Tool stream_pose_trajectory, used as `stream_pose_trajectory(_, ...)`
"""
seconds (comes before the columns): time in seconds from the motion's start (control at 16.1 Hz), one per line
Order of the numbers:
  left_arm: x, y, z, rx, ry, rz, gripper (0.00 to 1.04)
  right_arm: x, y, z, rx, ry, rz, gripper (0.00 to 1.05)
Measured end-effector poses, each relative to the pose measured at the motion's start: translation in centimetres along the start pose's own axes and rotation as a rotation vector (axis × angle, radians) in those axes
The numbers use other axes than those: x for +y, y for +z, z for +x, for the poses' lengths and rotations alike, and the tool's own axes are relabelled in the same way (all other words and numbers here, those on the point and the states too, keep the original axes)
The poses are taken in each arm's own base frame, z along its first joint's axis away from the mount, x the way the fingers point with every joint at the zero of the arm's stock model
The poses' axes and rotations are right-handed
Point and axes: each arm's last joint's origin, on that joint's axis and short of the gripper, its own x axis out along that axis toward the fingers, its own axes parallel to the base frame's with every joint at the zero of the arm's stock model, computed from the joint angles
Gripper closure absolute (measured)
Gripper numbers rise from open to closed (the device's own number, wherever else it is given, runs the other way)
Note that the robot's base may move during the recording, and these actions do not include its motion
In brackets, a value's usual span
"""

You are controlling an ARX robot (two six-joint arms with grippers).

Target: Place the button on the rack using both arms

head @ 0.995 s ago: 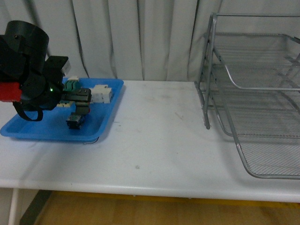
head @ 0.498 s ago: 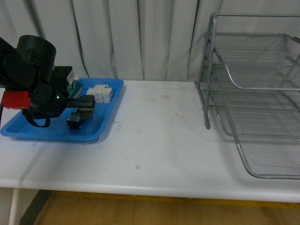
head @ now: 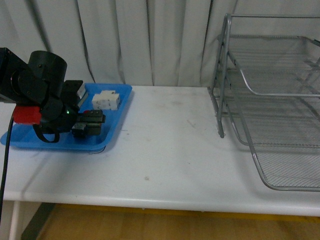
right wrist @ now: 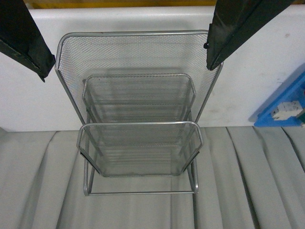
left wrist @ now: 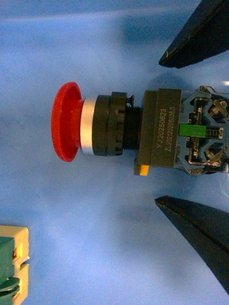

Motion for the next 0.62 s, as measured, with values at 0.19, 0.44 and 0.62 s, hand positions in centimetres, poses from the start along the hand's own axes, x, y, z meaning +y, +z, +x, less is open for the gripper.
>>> stream_pose_trajectory(0.19, 0.0, 0.1, 0.3, 0.005, 0.000, 0.006, 0.54, 0.0, 0.0, 0.0, 0.000, 0.000, 0.000, 0.06)
stream_pose_trajectory(0.44, 0.0, 0.0, 0.4, -0.014, -0.002, 0.006, 0.68, 0.0, 0.0, 0.0, 0.000, 0.000, 0.000, 0.06)
stream_pose_trajectory(0.62, -0.8, -0.9, -1.4, -0.038, -0.028, 0.021, 0.69, 0.0, 0.0, 0.0, 0.000, 0.000, 0.000, 0.06)
